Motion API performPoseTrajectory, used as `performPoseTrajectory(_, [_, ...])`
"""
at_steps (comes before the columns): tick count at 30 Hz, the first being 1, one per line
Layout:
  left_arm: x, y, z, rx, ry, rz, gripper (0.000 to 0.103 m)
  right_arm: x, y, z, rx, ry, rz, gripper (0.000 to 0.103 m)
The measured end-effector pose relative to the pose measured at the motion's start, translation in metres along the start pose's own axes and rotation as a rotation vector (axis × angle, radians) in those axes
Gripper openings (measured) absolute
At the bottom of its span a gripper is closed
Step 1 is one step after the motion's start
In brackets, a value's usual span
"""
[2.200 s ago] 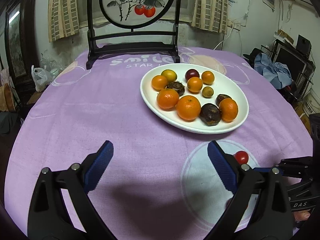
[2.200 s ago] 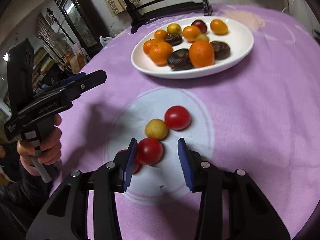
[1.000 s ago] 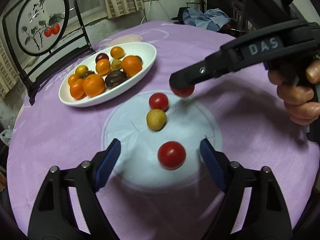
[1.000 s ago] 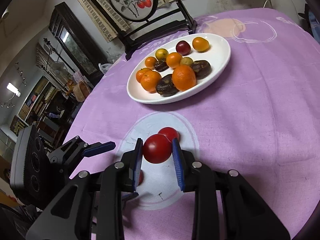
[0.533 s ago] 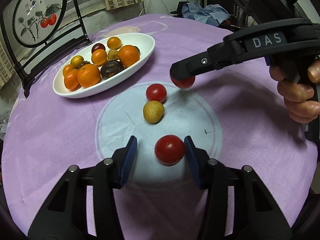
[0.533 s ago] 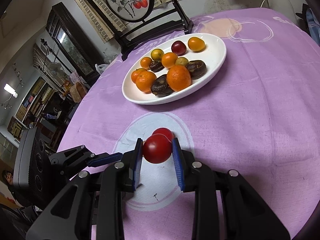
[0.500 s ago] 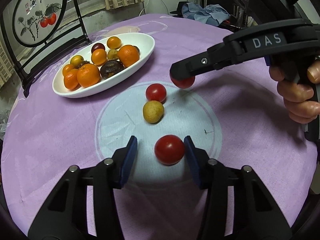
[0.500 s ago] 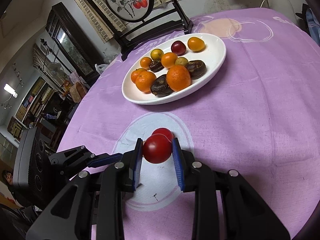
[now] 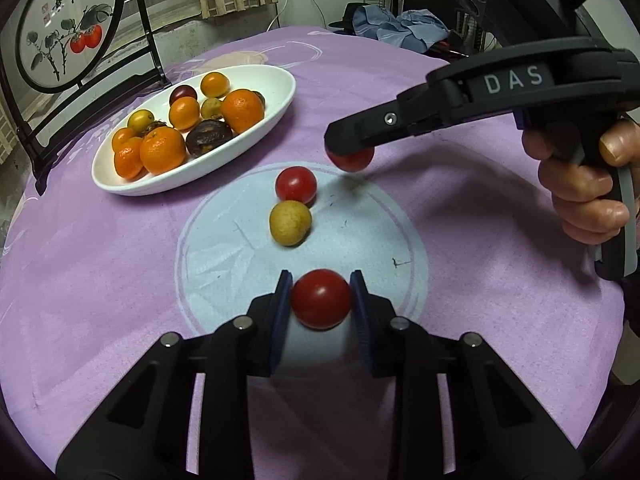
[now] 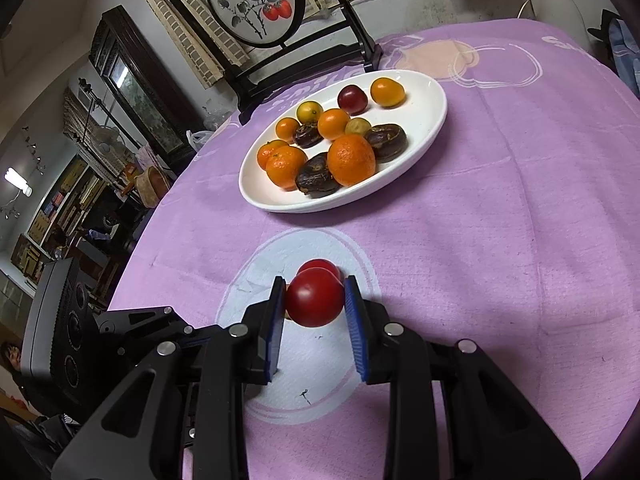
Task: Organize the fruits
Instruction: 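Grasp a red tomato with the right tool while the left tool grasps another red tomato, then place both red tomatoes on the white oval plate and open both tools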
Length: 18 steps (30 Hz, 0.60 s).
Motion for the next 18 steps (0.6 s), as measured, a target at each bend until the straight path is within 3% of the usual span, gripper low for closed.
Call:
performPoseTrajectory(7, [0.014, 0.003, 0.002, 0.023, -0.008, -0.056, 0.030, 0.006, 0.000, 0.001, 0.001, 0.001, -0.024, 0.030])
performPoseTrajectory(12, [0.026, 0.017, 0.018, 0.080, -0.018, -0.118, 0.030, 0.016, 0.009, 0.004, 0.019, -0.010, -0.116, 0.030])
performPoseTrajectory(18, [0.039, 0.069, 0.076, 0.238, 0.119, -0.252, 0.030, 0.002, 0.053, 0.000, -0.036, -0.044, -0.183, 0.030])
Point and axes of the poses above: each gripper's, at about its wrist camera, not at the fingertips, and x roughly against the way its jaws point, z to its left, y to its top, the point moved 4 cm from there along -x, roughly the way its jaws point, and after that the axes turned 14 degrees about -y, right-handed, at the moved point
